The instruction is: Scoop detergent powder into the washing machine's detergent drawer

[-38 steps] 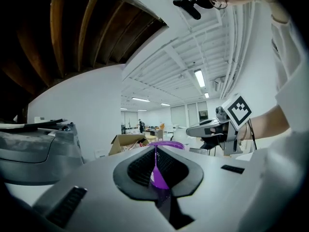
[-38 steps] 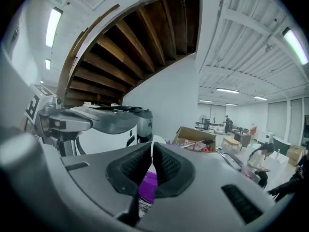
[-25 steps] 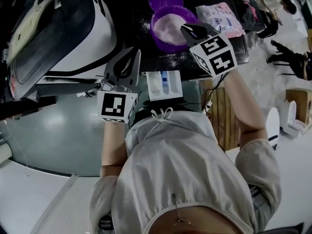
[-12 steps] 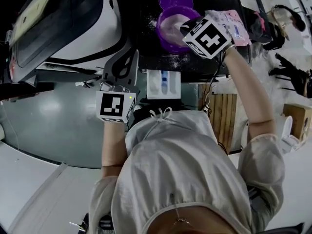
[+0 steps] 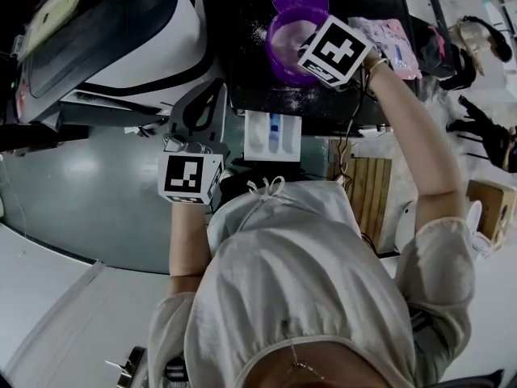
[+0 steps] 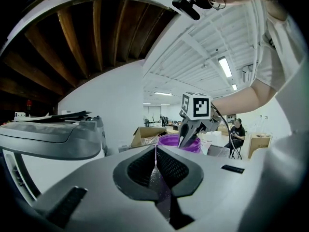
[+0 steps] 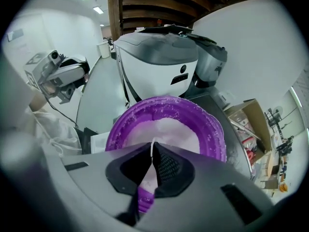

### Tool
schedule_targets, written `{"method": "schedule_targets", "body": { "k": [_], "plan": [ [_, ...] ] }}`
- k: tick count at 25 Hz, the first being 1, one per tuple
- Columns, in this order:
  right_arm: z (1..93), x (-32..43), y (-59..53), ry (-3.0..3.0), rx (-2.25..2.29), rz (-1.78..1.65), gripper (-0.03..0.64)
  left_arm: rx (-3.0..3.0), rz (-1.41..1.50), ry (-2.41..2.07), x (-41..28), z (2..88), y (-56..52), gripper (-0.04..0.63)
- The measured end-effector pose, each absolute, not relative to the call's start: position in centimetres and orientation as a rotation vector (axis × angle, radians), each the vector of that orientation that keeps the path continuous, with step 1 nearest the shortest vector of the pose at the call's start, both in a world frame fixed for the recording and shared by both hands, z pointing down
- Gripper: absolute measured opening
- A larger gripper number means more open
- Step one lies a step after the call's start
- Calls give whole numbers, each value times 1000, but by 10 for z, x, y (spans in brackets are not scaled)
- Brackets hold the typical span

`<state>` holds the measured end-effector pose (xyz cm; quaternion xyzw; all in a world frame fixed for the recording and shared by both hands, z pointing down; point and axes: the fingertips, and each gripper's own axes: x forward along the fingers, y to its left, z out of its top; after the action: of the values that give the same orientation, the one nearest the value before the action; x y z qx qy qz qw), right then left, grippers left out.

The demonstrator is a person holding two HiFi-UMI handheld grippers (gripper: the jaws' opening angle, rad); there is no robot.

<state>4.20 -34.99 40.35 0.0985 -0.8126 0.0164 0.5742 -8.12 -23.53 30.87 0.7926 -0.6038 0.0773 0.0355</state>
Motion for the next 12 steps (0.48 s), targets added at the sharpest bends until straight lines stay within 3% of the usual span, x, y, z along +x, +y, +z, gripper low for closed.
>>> {"method": "schedule_targets", "body": {
  "k": [12],
  "plan": [
    [407,41,-337,-1882,132,193,9,2463,231,-1838,-80,304,-238,26]
  ]
}}
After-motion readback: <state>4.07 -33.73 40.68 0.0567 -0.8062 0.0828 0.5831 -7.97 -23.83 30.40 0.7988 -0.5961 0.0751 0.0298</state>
